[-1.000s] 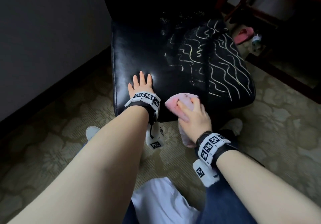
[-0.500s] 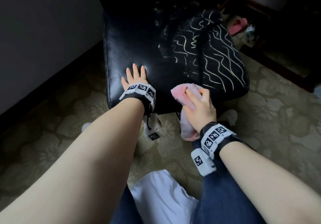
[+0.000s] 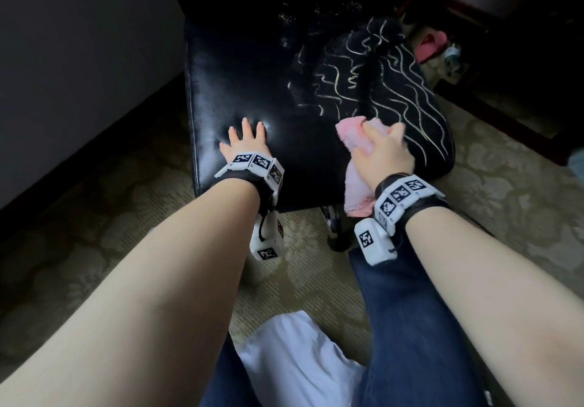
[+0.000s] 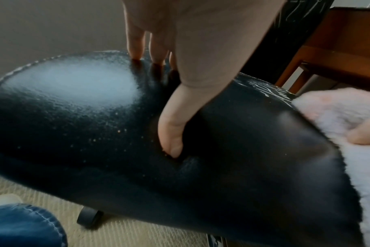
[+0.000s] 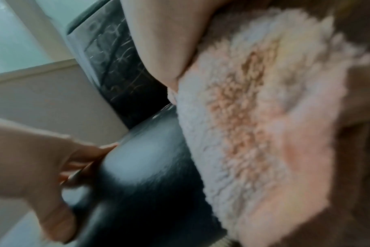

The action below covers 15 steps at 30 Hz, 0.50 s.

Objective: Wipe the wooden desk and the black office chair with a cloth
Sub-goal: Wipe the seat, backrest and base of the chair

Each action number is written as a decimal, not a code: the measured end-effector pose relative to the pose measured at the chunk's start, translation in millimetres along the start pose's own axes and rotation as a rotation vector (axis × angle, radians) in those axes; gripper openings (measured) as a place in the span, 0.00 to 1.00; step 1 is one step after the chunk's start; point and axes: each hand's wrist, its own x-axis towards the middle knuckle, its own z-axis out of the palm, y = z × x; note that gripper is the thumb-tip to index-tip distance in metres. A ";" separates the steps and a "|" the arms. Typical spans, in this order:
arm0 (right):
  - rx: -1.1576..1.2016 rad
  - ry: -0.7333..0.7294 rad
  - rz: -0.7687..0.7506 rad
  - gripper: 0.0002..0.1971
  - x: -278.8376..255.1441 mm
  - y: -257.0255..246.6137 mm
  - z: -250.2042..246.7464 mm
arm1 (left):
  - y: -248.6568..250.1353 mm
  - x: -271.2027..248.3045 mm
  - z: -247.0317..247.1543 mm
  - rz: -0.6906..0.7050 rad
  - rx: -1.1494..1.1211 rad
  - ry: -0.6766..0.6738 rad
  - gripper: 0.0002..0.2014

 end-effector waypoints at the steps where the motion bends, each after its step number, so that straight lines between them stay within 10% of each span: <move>1: -0.004 0.018 0.027 0.19 2.3 1.1 0.4 | 0.0 -0.7 -1.4 -0.003 0.026 -0.024 0.38; 15: -0.059 -0.319 -0.299 0.18 25.9 -76.0 -2.0 | -1.7 8.5 -12.2 -0.022 0.279 -0.123 0.56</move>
